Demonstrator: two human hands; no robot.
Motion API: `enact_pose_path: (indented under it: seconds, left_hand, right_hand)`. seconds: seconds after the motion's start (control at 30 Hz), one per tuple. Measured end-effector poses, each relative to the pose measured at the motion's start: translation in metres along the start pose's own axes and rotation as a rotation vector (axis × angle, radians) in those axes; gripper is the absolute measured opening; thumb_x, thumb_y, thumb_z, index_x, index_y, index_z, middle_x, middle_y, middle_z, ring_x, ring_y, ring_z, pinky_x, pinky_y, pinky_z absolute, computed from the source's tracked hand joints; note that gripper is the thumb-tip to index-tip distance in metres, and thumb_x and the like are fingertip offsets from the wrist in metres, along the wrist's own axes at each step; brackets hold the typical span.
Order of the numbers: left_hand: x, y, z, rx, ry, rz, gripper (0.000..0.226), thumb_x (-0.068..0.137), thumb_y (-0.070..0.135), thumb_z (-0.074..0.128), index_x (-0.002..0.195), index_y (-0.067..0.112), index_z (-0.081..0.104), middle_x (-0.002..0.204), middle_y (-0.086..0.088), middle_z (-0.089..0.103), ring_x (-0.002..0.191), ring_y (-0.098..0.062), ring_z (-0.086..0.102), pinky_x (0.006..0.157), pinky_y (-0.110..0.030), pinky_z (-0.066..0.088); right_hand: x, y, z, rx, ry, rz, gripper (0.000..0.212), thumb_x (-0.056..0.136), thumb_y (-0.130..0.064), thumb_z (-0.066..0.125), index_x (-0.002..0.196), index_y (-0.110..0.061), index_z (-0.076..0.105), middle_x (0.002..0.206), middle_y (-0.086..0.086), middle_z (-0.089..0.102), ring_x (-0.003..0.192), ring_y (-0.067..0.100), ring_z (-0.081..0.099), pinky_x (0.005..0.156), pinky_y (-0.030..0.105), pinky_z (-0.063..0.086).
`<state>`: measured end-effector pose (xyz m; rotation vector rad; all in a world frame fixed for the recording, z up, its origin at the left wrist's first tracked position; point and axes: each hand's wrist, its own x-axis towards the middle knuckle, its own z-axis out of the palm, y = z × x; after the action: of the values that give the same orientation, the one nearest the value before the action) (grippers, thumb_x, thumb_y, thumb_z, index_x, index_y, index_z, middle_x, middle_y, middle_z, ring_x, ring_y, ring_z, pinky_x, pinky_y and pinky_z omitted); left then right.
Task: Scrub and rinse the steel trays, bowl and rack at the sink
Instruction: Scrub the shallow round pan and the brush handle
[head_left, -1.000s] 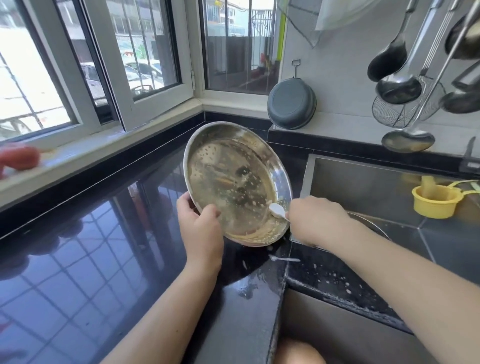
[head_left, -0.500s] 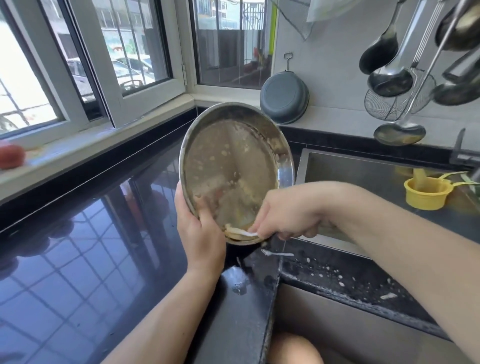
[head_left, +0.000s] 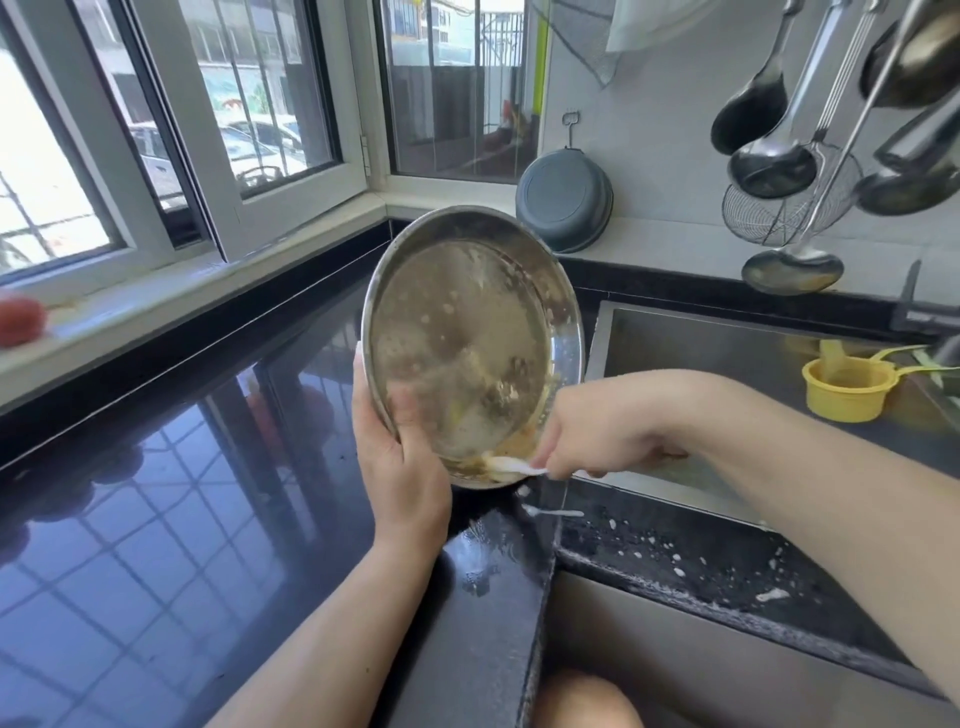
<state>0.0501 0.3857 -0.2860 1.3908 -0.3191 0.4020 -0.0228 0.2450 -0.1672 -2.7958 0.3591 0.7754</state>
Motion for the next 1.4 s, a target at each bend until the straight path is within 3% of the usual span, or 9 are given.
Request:
enact_pose_path:
  seconds: [0.13,0.3,0.43,0.5,0.7,0.83,1.17,1.27,1.4]
  left_hand:
    - [0.005,-0.012,0.001,-0.04,-0.016,0.001,0.05,0.113,0.023,0.033,0.162,0.019,0.028,0.162,-0.003,0.041,0.149,-0.014,0.039,0.123,-0.037,0.03]
    - [0.008,-0.013,0.0,-0.064,-0.028,0.01,0.059,0.108,0.036,0.031,0.164,0.018,0.021,0.165,-0.001,0.035,0.15,-0.011,0.036,0.125,-0.037,0.028]
    - [0.009,-0.015,-0.001,-0.065,0.001,-0.013,0.059,0.108,0.038,0.031,0.164,0.024,0.023,0.161,0.004,0.039,0.148,-0.01,0.038,0.126,-0.042,0.029]
    - [0.009,-0.015,-0.003,-0.073,-0.003,-0.005,0.057,0.109,0.036,0.031,0.164,0.026,0.023,0.16,0.006,0.04,0.148,-0.009,0.038,0.126,-0.042,0.03]
    - [0.005,-0.011,-0.001,-0.082,-0.027,0.031,0.054,0.112,0.023,0.033,0.165,0.023,0.022,0.148,0.023,0.041,0.143,0.003,0.04,0.121,-0.022,0.031]
    - [0.0,0.007,0.002,-0.12,-0.029,0.038,0.048,0.114,0.011,0.03,0.161,0.016,0.024,0.144,0.017,0.045,0.126,0.014,0.052,0.112,-0.026,0.045]
    - [0.009,-0.016,-0.002,-0.035,0.031,-0.027,0.054,0.11,0.034,0.034,0.163,0.03,0.026,0.16,0.007,0.042,0.146,-0.009,0.042,0.124,-0.044,0.033]
    - [0.01,-0.016,0.0,-0.059,0.018,-0.075,0.049,0.11,0.037,0.033,0.159,0.036,0.032,0.156,0.01,0.048,0.141,-0.007,0.047,0.122,-0.045,0.036]
    - [0.017,-0.021,-0.004,-0.122,0.043,-0.162,0.049,0.109,0.042,0.034,0.157,0.043,0.032,0.153,0.01,0.051,0.139,-0.011,0.051,0.119,-0.048,0.04]
  right_hand:
    - [0.01,-0.023,-0.004,0.474,-0.007,-0.164,0.042,0.096,-0.022,0.057,0.135,-0.009,0.062,0.06,0.0,0.044,0.046,0.013,0.028,0.041,0.018,0.024]
    - [0.012,-0.029,-0.007,0.813,-0.086,-0.251,0.038,0.102,-0.024,0.055,0.138,-0.015,0.062,0.06,-0.003,0.038,0.045,0.008,0.018,0.037,0.018,0.018]
    - [0.003,-0.007,0.006,0.411,0.003,-0.192,0.027,0.098,-0.025,0.06,0.121,-0.028,0.073,0.065,0.0,0.053,0.047,0.013,0.04,0.043,0.025,0.038]
    - [-0.003,0.008,0.019,0.025,0.108,-0.16,0.029,0.099,-0.029,0.058,0.124,-0.03,0.072,0.082,-0.003,0.063,0.067,0.016,0.055,0.065,0.03,0.05]
    - [0.002,0.041,0.034,-0.326,0.438,0.165,0.048,0.1,-0.012,0.044,0.137,-0.039,0.058,0.095,0.002,0.053,0.081,0.027,0.056,0.071,0.034,0.049]
    - [0.017,0.036,0.021,-0.435,0.599,0.183,0.045,0.092,-0.002,0.051,0.132,-0.021,0.063,0.103,0.008,0.051,0.096,0.034,0.064,0.068,0.039,0.043]
    - [0.016,-0.009,0.008,-0.021,0.175,-0.123,0.026,0.095,-0.027,0.06,0.115,-0.019,0.075,0.088,-0.002,0.071,0.072,0.018,0.063,0.076,0.037,0.061]
    - [0.02,-0.024,0.011,0.272,0.147,-0.237,0.028,0.098,-0.013,0.054,0.115,-0.019,0.076,0.069,-0.008,0.064,0.042,0.009,0.046,0.043,0.027,0.047]
    - [0.027,-0.022,0.024,0.417,0.144,-0.251,0.031,0.1,-0.019,0.057,0.126,-0.028,0.071,0.073,-0.003,0.067,0.038,0.005,0.043,0.043,0.022,0.041]
